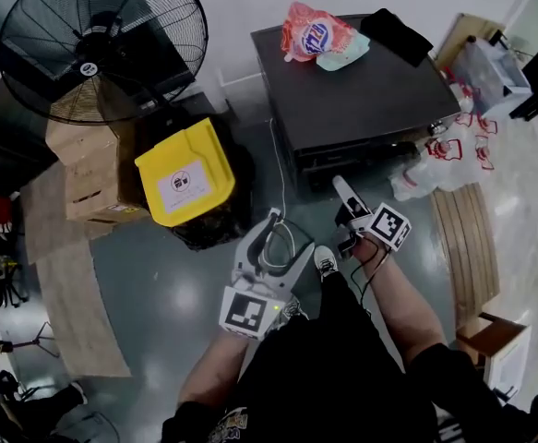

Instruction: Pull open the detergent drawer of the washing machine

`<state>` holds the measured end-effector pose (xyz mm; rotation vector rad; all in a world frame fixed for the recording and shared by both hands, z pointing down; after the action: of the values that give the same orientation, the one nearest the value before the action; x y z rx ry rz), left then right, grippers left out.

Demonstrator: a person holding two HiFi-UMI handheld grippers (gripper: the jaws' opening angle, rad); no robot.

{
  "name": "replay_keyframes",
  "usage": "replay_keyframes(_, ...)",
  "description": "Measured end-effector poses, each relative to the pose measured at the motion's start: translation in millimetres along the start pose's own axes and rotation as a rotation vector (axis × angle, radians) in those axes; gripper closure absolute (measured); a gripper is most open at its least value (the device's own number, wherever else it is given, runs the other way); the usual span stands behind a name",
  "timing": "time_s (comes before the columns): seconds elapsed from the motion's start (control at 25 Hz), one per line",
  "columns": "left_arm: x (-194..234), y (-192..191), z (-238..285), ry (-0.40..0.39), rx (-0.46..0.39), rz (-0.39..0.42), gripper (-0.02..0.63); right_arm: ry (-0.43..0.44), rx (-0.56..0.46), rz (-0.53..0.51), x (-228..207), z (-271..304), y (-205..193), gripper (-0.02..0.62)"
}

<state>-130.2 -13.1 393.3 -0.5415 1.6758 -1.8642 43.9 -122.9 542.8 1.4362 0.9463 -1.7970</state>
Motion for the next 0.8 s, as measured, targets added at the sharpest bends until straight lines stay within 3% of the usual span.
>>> replay_keyframes(0.24,7.4,-6.6,31.2,0.019,0.036,-0.012,0.324,-0.061,0.002,0.079,-36.5,25.0,25.1,0.175)
replay_keyframes(0.52,19.4,-17.2,61.1,0.044,0.070,-0.043,0.324,-0.063,-0.006,0.162,-66.2,53.2,45.8,0.118)
replay_keyframes(0.8,31.0,-27.1,82.8,0.065,0.093,-0.073,0.325,-0.065,0.013,0.187,-80.3,79.9,56.4,0.101)
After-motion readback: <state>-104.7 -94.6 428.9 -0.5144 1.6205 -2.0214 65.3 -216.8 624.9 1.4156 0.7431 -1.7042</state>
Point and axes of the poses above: the fingertips, and each gripper's own axes: z forward along the fingers, x to its left, y out of its top, the point moved 5 cm from there along -z, backward along the fingers, and after that the axes turned 10 degrees about z, right-handed, at the moved point
